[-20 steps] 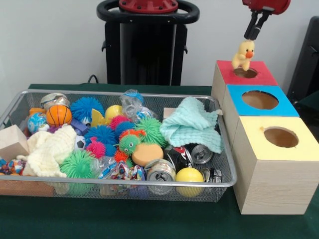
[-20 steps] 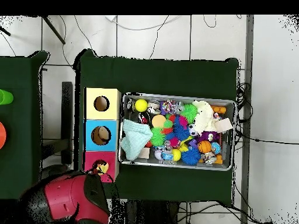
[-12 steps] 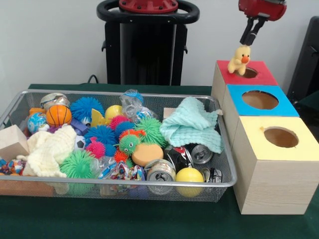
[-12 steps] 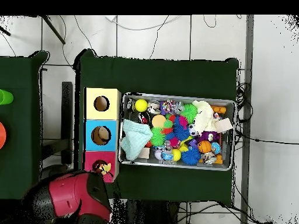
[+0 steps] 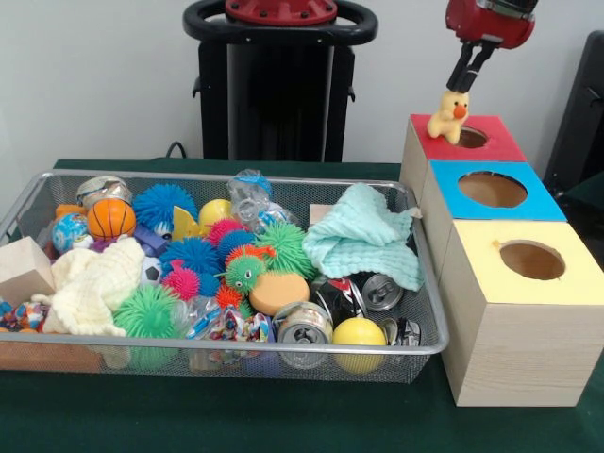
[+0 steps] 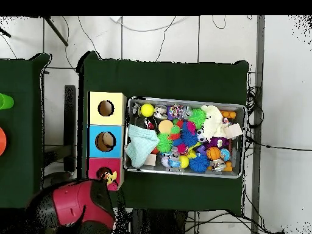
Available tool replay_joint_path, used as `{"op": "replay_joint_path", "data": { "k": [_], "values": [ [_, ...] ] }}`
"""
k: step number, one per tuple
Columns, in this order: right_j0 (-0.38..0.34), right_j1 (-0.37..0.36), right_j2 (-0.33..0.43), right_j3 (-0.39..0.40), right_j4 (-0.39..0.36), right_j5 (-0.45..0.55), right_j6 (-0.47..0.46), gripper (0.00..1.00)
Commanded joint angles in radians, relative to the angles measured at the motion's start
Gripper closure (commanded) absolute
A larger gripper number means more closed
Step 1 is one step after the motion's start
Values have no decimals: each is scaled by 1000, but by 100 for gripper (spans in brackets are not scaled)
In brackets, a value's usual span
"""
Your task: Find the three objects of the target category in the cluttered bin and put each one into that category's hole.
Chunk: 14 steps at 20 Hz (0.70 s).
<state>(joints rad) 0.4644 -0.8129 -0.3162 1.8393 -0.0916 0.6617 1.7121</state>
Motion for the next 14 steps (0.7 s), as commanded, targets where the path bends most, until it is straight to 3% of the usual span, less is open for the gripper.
{"op": "replay_joint_path", "data": {
  "k": [1,14],
  "values": [
    [25,28,-1,40,17,-32,269,100],
    [66,50,-22,3,41,6,279,100]
  ]
}}
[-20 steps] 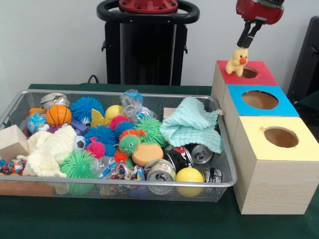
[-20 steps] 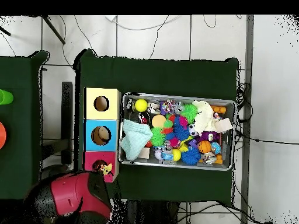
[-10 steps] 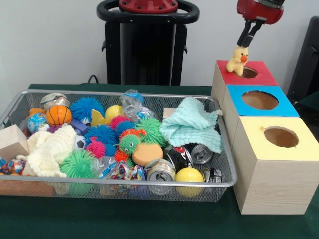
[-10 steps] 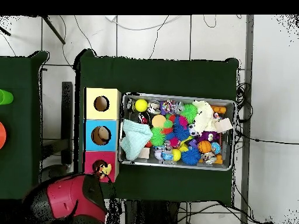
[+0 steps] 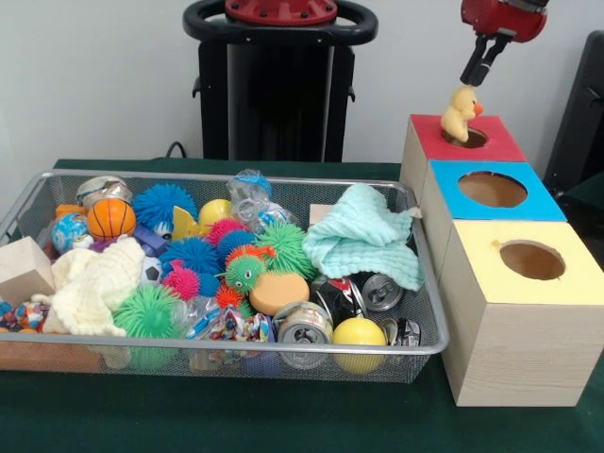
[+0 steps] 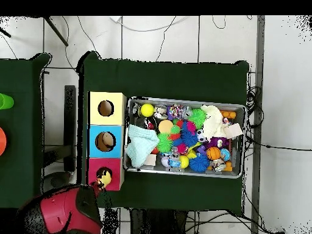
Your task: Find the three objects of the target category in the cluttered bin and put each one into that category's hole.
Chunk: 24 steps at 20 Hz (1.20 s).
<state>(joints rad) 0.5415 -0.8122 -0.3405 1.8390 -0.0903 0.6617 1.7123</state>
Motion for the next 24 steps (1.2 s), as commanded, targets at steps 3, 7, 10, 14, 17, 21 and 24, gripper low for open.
{"op": "replay_joint_path", "data": {
  "k": [3,7,10,14,17,21,24],
  "values": [
    [-13,55,5,12,41,-15,279,100],
    [-24,67,13,30,47,-60,271,100],
    [-27,75,14,35,48,-76,269,100],
    [-27,85,14,21,53,-68,269,100],
    [-32,85,15,20,54,-65,260,100],
    [-37,92,14,-5,57,-42,254,100],
    [-41,97,15,-33,64,-11,249,100]
  ]
}}
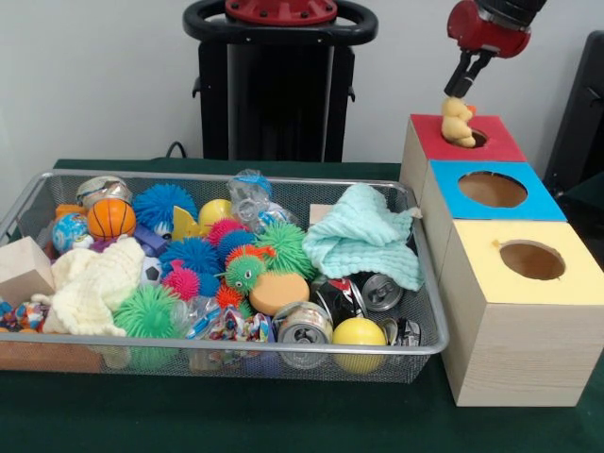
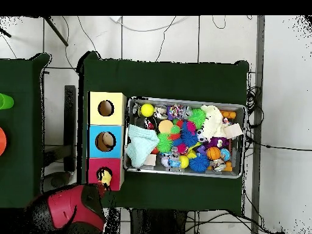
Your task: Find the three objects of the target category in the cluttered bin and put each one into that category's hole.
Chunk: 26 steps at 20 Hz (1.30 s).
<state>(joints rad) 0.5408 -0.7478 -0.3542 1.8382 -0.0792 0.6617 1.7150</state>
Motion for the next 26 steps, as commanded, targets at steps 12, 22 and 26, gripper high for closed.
{"op": "replay_joint_path", "data": {
  "k": [12,22,26],
  "values": [
    [-40,48,18,-92,68,56,238,100],
    [-44,66,18,-117,83,72,237,100],
    [-47,78,20,-135,85,84,237,100]
  ]
}}
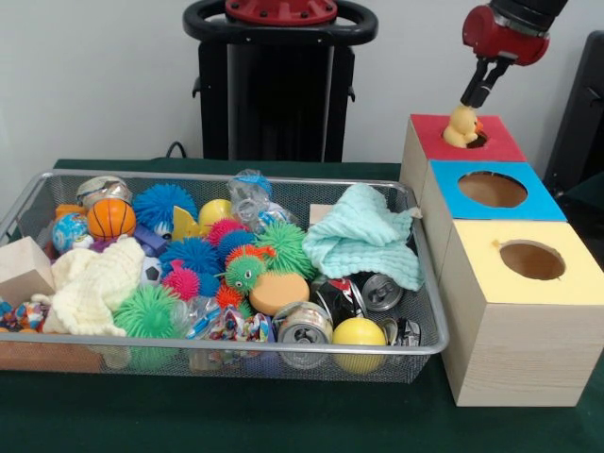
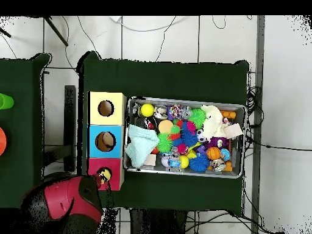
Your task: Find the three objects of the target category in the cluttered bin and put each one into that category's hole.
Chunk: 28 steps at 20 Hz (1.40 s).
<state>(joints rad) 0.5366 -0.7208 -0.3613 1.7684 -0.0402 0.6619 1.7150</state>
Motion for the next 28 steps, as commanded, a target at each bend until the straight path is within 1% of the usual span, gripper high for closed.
{"op": "replay_joint_path", "data": {
  "k": [1,14,20,25,26,28],
  "values": [
    [-43,51,28,-62,49,78,237,100],
    [-39,71,25,-68,77,56,244,100],
    [-37,66,19,-69,75,65,234,100],
    [-35,70,16,-74,80,69,245,100],
    [-32,76,13,-84,77,92,241,0],
    [-27,78,7,-84,76,86,250,0]
  ]
}}
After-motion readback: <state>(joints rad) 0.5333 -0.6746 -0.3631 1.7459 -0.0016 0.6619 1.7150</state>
